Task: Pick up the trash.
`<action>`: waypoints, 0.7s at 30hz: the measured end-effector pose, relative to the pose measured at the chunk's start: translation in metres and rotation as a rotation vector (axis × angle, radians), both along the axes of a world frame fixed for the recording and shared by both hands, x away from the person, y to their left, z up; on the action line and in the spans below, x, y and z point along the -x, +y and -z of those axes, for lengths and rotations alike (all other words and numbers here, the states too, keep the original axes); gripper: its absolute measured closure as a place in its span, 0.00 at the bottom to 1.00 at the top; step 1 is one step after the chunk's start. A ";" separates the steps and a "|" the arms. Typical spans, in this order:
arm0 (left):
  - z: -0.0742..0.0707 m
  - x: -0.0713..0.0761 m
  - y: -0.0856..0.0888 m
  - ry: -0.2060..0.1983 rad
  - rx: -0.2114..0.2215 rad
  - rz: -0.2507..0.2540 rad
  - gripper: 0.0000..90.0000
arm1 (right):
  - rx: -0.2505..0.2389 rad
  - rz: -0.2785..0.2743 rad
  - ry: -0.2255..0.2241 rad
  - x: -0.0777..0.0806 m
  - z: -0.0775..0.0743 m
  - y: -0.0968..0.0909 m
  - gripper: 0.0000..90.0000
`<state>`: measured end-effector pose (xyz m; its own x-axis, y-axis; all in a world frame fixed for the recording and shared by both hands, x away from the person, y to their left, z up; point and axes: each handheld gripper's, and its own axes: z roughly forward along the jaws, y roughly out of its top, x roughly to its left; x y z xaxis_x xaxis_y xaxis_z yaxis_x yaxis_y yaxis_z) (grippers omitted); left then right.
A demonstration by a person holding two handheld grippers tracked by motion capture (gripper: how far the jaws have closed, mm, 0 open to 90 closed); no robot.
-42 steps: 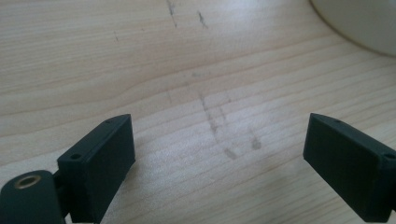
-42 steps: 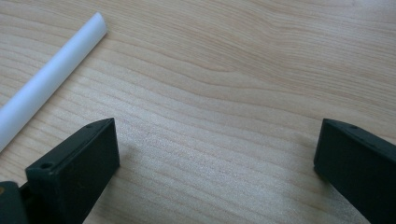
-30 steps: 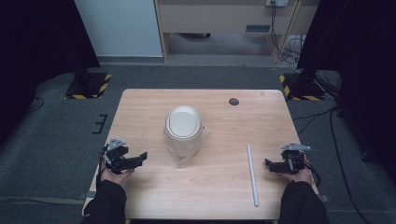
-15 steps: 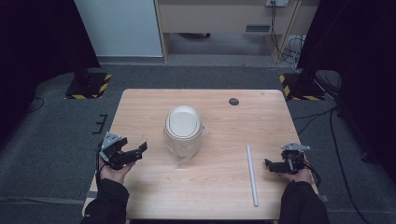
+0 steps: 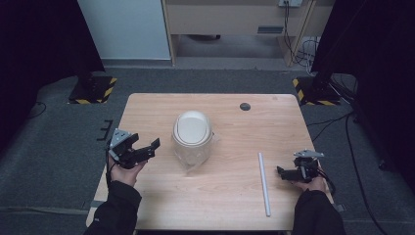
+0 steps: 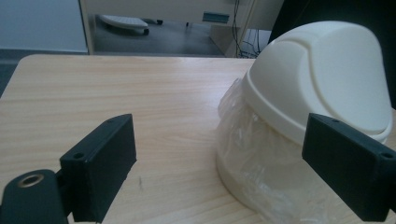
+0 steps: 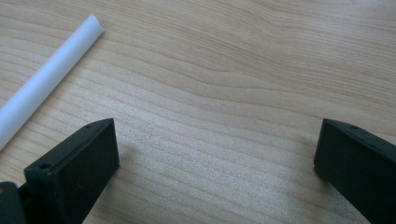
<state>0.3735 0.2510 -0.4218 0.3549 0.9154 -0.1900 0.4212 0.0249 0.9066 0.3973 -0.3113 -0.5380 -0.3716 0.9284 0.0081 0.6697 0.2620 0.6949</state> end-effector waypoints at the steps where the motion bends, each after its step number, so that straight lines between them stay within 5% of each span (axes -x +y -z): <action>1: -0.002 -0.001 -0.003 -0.007 -0.001 0.005 0.10 | 0.000 0.000 0.000 0.000 0.000 0.000 0.00; 21: -0.025 -0.018 -0.046 -0.044 -0.031 0.067 0.09 | 0.001 -0.001 -0.001 0.000 0.000 0.000 0.00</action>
